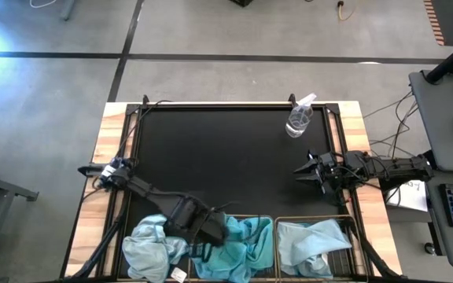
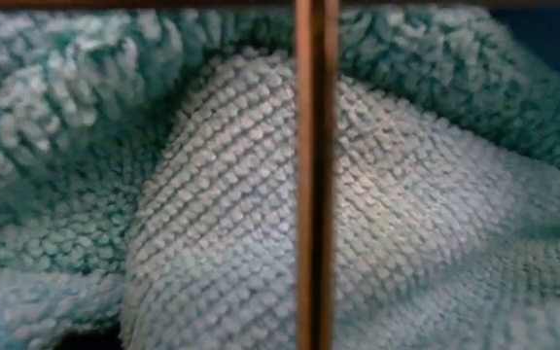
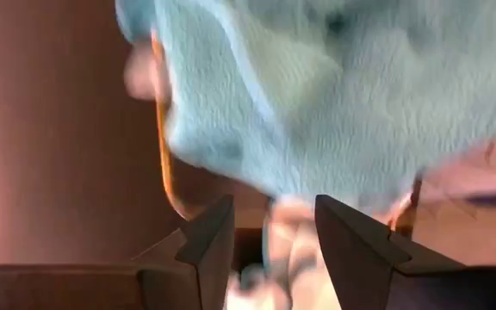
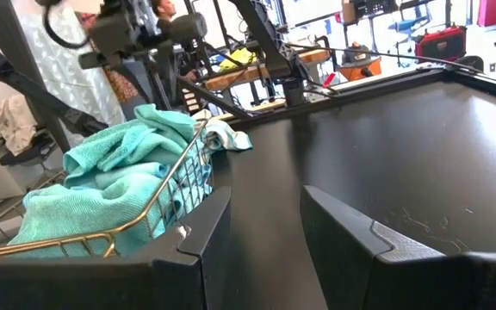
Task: Sort microfiber towel by color & place in baskets
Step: Put the light blue towel into the right wire basket
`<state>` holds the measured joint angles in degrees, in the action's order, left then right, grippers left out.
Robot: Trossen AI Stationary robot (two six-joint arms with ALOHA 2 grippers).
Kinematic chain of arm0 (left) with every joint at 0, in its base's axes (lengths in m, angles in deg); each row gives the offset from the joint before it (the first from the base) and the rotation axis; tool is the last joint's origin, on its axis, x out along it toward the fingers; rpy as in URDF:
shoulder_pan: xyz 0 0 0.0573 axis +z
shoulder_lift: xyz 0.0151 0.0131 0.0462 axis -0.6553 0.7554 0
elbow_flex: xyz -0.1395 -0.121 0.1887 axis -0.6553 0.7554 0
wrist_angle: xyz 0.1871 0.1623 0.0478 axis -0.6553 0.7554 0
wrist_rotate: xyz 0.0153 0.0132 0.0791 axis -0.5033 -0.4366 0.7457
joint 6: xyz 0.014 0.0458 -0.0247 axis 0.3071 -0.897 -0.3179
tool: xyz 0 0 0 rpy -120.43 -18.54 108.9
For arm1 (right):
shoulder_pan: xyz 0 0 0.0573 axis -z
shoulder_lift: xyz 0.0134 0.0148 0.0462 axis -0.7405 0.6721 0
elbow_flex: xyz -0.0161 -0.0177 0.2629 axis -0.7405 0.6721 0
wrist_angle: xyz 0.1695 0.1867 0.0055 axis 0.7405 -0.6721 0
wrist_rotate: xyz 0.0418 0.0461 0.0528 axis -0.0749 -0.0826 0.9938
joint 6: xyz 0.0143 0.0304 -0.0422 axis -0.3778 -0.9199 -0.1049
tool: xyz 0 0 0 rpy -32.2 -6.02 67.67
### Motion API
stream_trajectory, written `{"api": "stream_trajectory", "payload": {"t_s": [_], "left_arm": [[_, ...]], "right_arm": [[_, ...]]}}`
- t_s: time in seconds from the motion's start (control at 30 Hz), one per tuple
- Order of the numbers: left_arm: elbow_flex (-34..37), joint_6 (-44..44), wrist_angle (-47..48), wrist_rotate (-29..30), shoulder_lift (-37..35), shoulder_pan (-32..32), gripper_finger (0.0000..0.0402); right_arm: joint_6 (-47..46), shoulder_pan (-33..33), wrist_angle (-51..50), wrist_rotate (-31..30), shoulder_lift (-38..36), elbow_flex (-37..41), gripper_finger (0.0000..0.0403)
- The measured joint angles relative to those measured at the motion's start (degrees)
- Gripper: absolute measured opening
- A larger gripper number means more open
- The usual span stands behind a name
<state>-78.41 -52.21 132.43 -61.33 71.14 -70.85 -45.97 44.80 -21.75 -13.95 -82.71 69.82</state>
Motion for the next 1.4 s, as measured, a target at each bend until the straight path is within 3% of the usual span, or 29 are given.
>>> {"api": "stream_trajectory", "payload": {"t_s": [0.07,0.33,0.63,0.83,1.07,1.4], "left_arm": [[2.85,2.78,2.94,0.62,-0.80,-1.39,0.0148],[19.79,16.53,0.29,1.41,-10.22,-6.33,0.0148],[39.15,36.69,-18.44,0.54,-20.25,-14.80,0.0148],[47.29,47.90,-22.93,-3.54,-21.99,-20.29,0.0148],[53.61,53.11,-33.53,-8.44,-21.20,-23.85,0.0148],[62.38,54.98,-44.61,-8.26,-21.20,-25.02,0.0148]], "right_arm": [[-0.04,-0.01,0.04,0.01,0.00,0.00,0.0134],[-0.70,0.01,0.11,-0.02,0.91,0.00,0.0134],[-0.63,0.01,0.11,-0.10,1.07,0.00,0.0134],[-0.59,0.01,0.12,-0.15,1.07,0.00,0.0134],[-0.59,0.01,0.14,-0.23,1.07,0.00,0.0134],[-0.57,0.01,0.15,-0.23,1.07,0.00,0.0134]]}}
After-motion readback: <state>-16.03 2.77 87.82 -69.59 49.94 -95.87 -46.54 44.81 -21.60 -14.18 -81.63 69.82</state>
